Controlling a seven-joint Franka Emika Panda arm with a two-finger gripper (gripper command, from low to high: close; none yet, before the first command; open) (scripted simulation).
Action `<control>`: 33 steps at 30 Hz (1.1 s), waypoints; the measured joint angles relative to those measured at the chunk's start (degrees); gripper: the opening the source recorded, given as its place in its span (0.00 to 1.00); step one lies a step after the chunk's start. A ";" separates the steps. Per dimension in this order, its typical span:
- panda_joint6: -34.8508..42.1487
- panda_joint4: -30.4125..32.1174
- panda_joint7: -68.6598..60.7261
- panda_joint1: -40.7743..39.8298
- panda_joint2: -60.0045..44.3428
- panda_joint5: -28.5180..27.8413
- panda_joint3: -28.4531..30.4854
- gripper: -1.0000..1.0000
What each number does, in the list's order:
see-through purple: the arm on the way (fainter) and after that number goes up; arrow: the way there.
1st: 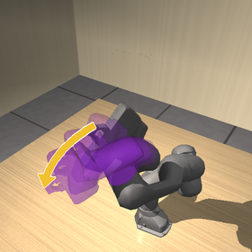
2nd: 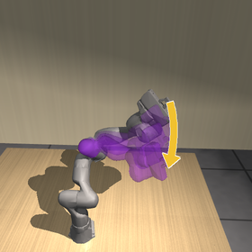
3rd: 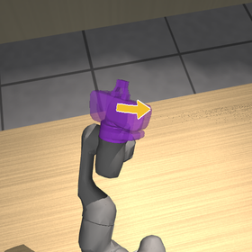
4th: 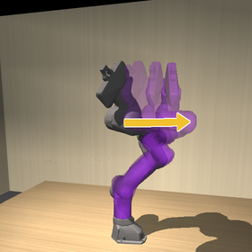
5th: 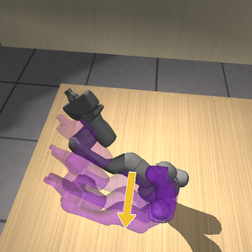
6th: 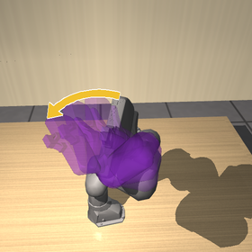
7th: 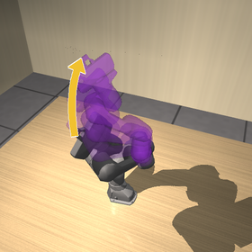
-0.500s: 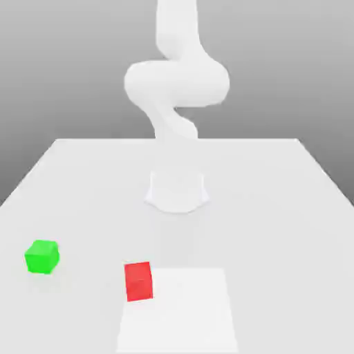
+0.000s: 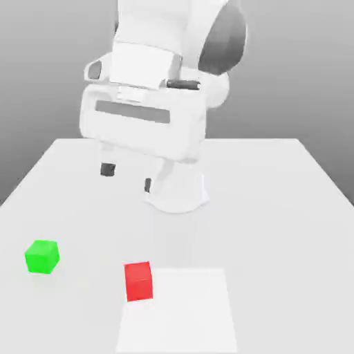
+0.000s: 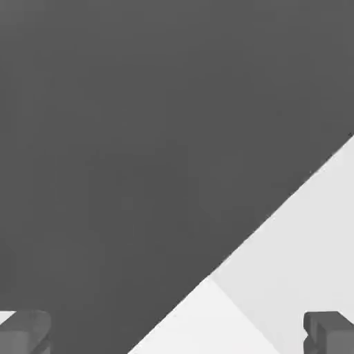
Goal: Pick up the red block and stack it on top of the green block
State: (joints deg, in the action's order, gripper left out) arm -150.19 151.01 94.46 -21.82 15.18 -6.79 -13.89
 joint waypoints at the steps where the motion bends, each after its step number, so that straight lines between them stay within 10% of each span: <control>1: -1.07 1.09 2.48 -0.73 -1.68 0.01 -0.15 0.50; 10: -10.43 9.63 17.72 -3.49 -14.53 6.39 0.22 0.50; 22: -21.55 7.97 25.97 0.51 -27.95 -3.70 6.74 0.50; 23: -22.23 7.92 26.36 1.13 -28.79 -4.29 7.52 0.00; 33: -19.95 8.13 24.60 -0.44 -25.83 -1.70 5.27 0.00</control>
State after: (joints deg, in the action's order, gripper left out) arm -170.14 159.14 119.06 -22.27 -10.65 -8.49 -8.63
